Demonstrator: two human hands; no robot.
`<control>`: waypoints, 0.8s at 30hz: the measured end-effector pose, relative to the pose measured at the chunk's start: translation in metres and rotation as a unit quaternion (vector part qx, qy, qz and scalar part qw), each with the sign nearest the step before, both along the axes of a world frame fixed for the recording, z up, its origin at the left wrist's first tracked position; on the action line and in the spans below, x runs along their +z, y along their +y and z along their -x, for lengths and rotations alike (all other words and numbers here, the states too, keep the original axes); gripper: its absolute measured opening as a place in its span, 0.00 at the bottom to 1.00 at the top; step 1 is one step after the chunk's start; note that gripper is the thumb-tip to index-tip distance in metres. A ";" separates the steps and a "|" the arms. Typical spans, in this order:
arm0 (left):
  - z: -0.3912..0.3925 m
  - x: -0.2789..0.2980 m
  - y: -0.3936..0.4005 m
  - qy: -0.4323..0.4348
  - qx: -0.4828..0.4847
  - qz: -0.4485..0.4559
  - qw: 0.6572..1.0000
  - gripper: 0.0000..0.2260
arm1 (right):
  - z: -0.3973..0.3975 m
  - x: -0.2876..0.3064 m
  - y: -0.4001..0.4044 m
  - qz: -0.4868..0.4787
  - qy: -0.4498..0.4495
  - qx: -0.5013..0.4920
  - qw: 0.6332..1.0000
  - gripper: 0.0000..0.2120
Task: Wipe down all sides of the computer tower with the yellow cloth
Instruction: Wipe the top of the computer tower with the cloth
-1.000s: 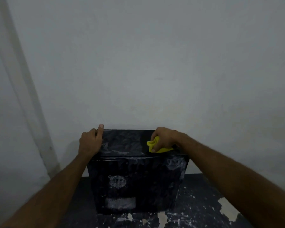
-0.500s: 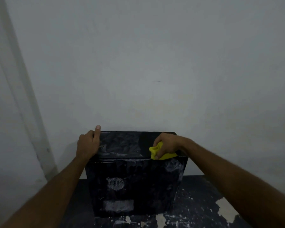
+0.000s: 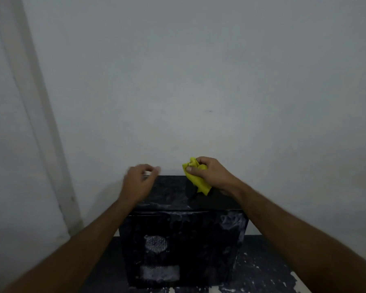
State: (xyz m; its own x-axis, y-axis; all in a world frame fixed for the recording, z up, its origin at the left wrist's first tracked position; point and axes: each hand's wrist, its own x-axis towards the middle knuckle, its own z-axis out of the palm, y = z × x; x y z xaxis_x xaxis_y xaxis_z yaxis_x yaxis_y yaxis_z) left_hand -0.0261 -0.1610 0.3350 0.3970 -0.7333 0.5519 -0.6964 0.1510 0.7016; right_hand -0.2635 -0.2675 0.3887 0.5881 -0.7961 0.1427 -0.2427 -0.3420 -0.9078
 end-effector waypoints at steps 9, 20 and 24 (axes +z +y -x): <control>0.048 0.034 -0.013 0.307 -0.176 -0.082 0.932 0.15 | -0.067 0.004 0.039 -0.040 -0.121 -0.042 0.991 0.07; -0.065 0.044 0.005 0.141 -0.001 -0.082 0.987 0.18 | -0.042 -0.011 -0.007 0.067 0.014 -0.074 0.995 0.12; -0.103 0.033 0.005 0.035 0.086 -0.178 0.980 0.16 | -0.003 -0.052 -0.045 0.119 0.092 -0.174 0.973 0.11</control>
State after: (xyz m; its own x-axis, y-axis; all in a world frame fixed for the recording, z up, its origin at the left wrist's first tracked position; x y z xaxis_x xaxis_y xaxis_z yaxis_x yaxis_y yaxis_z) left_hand 0.0770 -0.1560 0.3678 0.5596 -0.7930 0.2410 -0.6390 -0.2277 0.7347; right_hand -0.2610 -0.3120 0.3363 0.3219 -0.9089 0.2650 -0.5317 -0.4051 -0.7437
